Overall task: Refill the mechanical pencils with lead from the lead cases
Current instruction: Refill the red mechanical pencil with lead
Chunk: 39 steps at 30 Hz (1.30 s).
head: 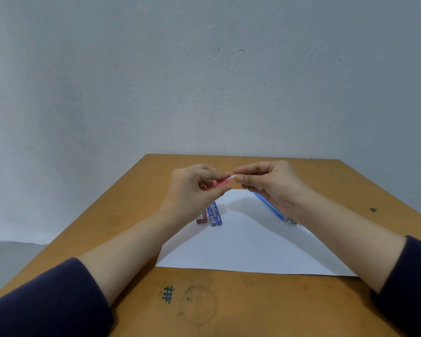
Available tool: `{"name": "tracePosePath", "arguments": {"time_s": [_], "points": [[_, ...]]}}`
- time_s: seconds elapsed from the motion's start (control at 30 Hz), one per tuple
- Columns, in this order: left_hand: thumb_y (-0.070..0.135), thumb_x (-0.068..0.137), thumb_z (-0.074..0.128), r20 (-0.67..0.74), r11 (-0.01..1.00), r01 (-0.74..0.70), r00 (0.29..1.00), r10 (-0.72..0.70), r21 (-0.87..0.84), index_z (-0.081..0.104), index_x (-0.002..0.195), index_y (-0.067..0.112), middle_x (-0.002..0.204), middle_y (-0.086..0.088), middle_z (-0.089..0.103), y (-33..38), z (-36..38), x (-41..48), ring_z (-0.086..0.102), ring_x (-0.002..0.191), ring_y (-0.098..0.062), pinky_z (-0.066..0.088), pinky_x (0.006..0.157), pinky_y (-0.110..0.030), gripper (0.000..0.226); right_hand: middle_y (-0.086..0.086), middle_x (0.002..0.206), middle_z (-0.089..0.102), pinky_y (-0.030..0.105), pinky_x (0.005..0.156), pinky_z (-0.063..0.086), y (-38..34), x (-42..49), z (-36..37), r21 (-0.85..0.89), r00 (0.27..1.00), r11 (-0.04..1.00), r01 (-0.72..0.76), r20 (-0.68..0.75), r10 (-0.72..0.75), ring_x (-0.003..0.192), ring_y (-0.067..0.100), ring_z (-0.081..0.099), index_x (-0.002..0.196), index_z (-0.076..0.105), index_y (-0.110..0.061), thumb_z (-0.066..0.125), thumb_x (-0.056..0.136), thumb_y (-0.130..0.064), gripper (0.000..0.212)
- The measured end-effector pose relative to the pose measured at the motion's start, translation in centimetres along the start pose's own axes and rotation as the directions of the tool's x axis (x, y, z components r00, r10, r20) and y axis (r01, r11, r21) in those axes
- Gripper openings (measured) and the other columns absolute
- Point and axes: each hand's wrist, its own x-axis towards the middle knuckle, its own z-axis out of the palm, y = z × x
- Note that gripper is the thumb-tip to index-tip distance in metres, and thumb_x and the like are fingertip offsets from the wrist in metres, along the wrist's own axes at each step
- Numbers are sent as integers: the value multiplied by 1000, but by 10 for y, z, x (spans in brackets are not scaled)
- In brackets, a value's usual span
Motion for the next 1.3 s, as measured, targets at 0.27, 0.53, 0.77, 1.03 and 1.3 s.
{"name": "tracePosePath", "arguments": {"time_s": [0.27,0.53,0.77,1.03,1.3], "points": [[12,75,79,-9,999,51,999,-51,7,76,97,17,83,8,70,-2,-1,2,59,66,-4,49,62,-17,22,-8,71,71,21,72,50,10,10,-16,-417,992,907,50,-86,-94,68,1,64,77,74,-24,78,74,-7,18],[17,75,80,49,996,58,997,-61,62,76,97,20,83,15,66,-4,-2,2,59,71,-10,52,62,-24,22,-14,78,60,21,67,40,25,12,-16,-863,993,491,120,98,-70,76,4,52,103,73,-23,69,85,-30,19],[16,74,81,65,996,53,996,-58,69,76,97,22,80,19,65,-6,-2,2,57,66,-6,50,61,-22,24,-5,95,71,21,73,43,26,13,-18,-887,992,446,123,100,-76,82,4,54,93,76,-20,67,86,-21,12],[15,73,81,71,995,60,995,-66,79,76,96,20,80,18,65,-7,-1,2,56,65,-4,47,59,-17,24,-8,99,71,24,83,47,25,14,-18,-883,994,458,100,104,-16,95,5,57,94,76,-22,67,86,-17,13],[15,73,81,70,995,64,995,-70,74,76,96,21,80,16,65,-6,-1,2,56,65,-3,46,59,-17,24,-19,68,57,21,70,44,18,13,-22,-910,980,377,170,198,35,70,-1,52,91,77,-20,72,82,-16,11]]}}
